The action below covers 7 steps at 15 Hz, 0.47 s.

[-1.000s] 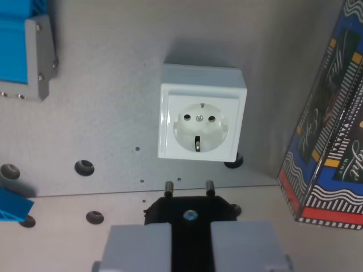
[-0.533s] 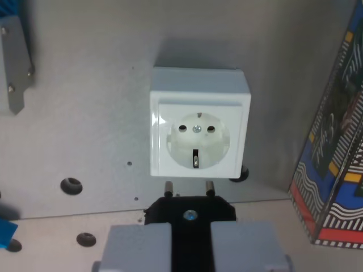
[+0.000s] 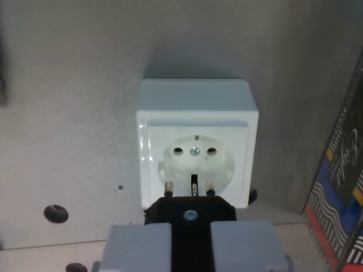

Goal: Move above the white socket

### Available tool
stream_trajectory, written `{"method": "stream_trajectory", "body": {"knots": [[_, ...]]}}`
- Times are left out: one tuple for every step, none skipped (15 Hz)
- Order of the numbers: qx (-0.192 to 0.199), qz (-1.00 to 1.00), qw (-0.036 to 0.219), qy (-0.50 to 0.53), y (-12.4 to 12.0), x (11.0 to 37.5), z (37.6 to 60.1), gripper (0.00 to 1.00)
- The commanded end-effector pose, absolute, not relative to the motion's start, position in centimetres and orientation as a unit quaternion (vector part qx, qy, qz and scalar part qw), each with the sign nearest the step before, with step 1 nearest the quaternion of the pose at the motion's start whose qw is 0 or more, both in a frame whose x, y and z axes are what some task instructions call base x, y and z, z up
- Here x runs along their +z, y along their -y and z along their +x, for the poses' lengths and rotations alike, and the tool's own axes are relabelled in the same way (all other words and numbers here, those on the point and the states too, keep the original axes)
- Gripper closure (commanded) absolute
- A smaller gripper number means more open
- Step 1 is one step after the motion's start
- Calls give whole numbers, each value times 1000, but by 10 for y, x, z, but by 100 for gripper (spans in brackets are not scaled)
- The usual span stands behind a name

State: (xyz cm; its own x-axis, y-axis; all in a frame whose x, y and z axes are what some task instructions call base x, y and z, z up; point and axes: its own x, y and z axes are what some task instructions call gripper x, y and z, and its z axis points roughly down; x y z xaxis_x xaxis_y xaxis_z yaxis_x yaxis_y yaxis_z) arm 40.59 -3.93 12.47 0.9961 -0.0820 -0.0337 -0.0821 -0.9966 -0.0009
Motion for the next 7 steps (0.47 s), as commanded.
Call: {"method": "stream_trajectory", "body": {"knots": [[-38,-997,21,-63,43,115,398,100],[-37,-997,21,-62,43,113,398,100],[-37,-997,22,-62,44,111,397,100],[-37,-997,22,-62,44,110,396,100],[-38,-997,21,-61,44,109,395,100],[-39,-997,21,-61,44,108,395,100],[-39,-997,21,-61,45,107,394,100]]}}
